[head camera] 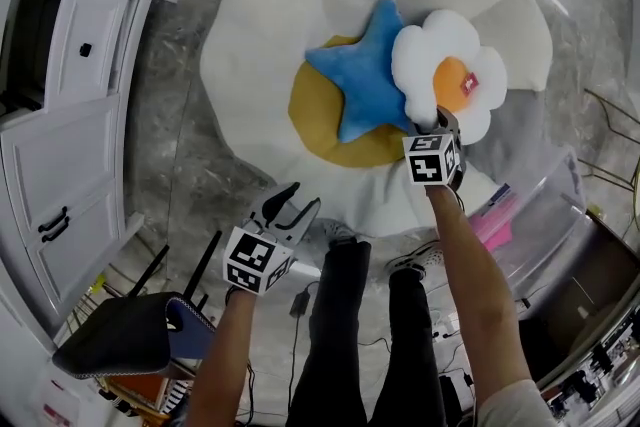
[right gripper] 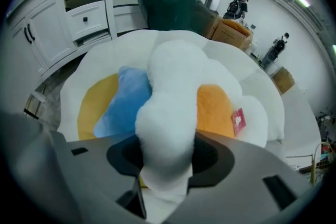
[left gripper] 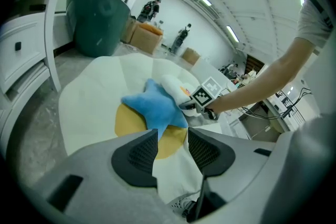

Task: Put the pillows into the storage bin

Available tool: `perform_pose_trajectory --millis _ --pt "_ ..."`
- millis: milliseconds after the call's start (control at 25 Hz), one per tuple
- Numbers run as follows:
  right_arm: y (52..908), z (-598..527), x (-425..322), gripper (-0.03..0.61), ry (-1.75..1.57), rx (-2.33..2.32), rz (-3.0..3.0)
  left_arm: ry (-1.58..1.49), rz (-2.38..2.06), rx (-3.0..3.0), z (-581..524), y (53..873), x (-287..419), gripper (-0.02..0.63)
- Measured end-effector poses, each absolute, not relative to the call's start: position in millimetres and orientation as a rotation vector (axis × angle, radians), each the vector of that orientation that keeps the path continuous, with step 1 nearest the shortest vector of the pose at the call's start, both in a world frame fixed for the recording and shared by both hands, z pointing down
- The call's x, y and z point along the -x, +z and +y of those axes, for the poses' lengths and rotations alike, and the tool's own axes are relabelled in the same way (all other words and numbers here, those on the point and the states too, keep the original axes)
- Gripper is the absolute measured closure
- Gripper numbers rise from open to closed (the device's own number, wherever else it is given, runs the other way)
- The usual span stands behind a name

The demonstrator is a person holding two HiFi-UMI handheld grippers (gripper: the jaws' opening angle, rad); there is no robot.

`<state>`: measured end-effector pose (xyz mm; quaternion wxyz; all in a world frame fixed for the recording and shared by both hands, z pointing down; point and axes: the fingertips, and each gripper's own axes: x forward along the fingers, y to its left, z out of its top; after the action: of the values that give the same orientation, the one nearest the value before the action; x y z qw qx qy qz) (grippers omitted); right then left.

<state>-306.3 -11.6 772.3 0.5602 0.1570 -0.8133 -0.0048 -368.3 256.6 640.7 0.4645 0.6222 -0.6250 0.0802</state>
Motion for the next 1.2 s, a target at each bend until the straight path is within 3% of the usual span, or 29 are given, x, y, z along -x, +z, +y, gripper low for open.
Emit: perform_pose_trajectory --millis 120,320,600,960,1200 --pt "754.9 -5.2 303.0 0.405 -0.032 -0.361 -1.948 0.180 -1.549 -1.501 261.5 639.9 377.1 0.431" --pt "729.4 26.9 282.8 0.419 -0.122 -0.257 -2.004 0.051 -1.554 -1.449 245.6 633.2 376.7 0.426" --pt "706.4 77.5 252.7 0.419 -0.181 -0.198 -2.094 -0.508 -1.379 -1.251 199.4 621.2 368.2 0.353" --pt "681.0 141.5 236.8 0.411 -0.205 -0.107 -2.181 -0.656 -1.280 -1.029 154.4 632.9 343.4 0.281" --pt "661.9 164.8 221.6 0.408 -0.265 -0.004 -2.243 -0.642 -1.357 -0.926 143.2 639.3 334.7 0.276"
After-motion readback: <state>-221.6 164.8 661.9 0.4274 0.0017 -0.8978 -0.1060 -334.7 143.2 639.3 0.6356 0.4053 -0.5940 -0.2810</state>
